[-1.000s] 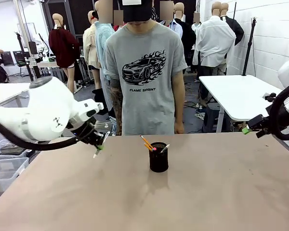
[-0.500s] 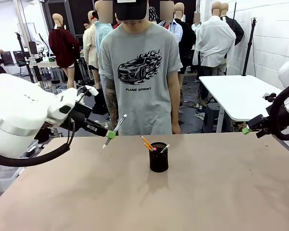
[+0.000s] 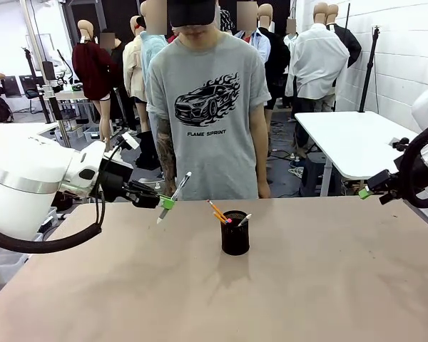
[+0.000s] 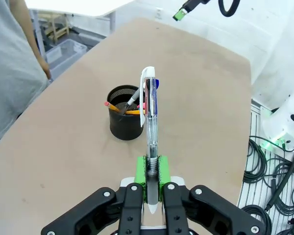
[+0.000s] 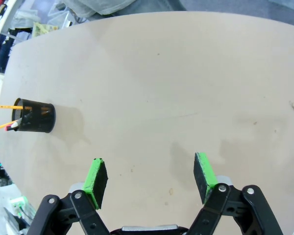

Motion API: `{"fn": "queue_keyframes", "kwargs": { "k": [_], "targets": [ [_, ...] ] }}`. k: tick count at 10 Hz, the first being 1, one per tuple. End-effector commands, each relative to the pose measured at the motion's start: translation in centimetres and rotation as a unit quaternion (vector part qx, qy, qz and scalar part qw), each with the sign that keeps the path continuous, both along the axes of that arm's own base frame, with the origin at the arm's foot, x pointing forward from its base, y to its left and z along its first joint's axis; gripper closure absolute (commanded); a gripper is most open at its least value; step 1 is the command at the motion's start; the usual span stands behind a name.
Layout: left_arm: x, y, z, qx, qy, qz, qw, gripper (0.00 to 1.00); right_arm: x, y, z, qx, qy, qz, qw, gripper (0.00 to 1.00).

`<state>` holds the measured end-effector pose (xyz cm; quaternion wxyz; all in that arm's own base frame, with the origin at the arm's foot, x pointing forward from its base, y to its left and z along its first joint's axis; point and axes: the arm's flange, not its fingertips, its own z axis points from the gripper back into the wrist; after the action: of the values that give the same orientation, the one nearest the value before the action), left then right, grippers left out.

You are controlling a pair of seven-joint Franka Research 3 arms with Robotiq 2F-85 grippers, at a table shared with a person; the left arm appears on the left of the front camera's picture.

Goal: Place the pens into the pen holder.
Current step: Pick up a writing instrument from the table and place it into the Pen holder.

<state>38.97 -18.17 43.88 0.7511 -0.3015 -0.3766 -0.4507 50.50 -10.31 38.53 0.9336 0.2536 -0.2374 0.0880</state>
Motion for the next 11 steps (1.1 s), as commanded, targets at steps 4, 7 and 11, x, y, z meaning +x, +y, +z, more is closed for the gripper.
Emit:
{"fn": "queue_keyframes", "kwargs": {
  "k": [4,7,11],
  "targets": [
    [3.8,-2.1,0.3,-0.076,0.014,-0.182,0.98,1.0,-0.1,-0.1,-0.1,-0.004,-0.004,0.006,1.0,0.12],
    [8.8,-5.7,0.8,-0.127,0.032,-0.212,0.968,1.0,-0.1,-0.1,-0.1,-0.004,-0.004,0.006,1.0,0.12],
    [14.8,-9.5,-1.8,-0.134,0.022,-0.207,0.969,1.0,-0.1,-0.1,-0.1,-0.004,-0.004,0.006,1.0,0.12]
  ]
}}
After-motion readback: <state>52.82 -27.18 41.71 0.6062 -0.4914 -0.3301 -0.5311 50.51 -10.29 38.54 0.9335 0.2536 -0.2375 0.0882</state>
